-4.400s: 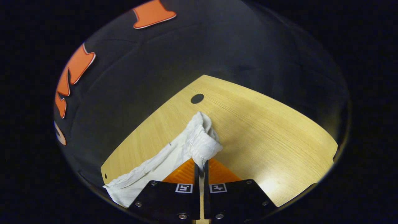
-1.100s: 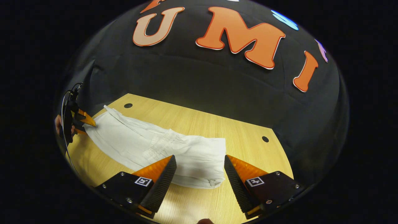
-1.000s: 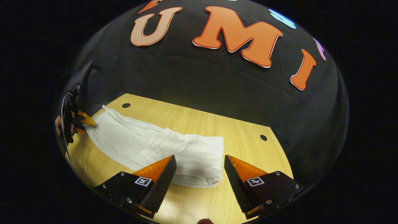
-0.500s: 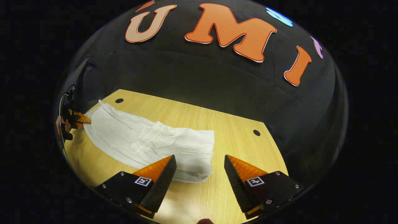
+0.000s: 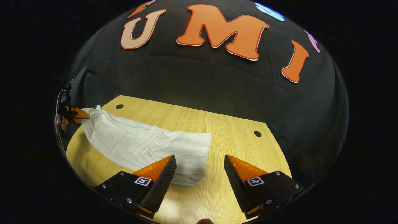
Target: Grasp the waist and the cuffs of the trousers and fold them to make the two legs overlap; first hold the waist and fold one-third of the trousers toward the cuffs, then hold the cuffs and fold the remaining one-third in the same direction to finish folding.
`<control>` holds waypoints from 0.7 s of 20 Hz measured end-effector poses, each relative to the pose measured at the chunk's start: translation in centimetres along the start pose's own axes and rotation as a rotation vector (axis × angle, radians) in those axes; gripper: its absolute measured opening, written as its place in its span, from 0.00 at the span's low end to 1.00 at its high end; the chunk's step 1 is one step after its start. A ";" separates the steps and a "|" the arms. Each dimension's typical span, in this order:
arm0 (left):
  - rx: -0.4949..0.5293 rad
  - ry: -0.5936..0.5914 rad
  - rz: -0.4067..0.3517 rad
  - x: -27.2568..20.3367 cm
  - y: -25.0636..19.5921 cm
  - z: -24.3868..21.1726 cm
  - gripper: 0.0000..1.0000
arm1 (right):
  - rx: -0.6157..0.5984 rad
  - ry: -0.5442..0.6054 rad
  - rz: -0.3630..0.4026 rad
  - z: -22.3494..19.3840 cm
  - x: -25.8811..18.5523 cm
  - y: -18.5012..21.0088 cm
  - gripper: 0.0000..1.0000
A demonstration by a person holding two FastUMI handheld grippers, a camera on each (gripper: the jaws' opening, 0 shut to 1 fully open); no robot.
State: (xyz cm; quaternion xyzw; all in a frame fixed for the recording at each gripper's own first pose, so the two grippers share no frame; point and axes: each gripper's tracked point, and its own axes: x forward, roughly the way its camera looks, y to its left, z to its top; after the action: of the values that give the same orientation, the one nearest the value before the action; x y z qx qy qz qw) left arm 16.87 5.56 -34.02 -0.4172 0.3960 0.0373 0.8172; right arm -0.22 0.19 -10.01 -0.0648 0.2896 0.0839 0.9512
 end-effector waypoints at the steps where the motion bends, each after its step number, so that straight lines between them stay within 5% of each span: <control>1: 0.013 -0.010 -0.019 -0.4 -1.3 0.2 0.04 | 0.004 -0.005 0.001 0.0 -0.1 -0.4 0.94; 14: 0.230 -0.050 -0.217 -3.1 -22.8 -3.7 0.04 | 0.057 -0.037 0.043 -1.0 -0.4 -5.1 0.94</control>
State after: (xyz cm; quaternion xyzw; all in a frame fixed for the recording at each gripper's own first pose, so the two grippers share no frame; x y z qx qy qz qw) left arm 21.39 -11.07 -18.35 -0.3601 0.3298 -0.0862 0.8684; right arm -0.08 -4.99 -10.24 -0.0299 0.2754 0.0972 0.9559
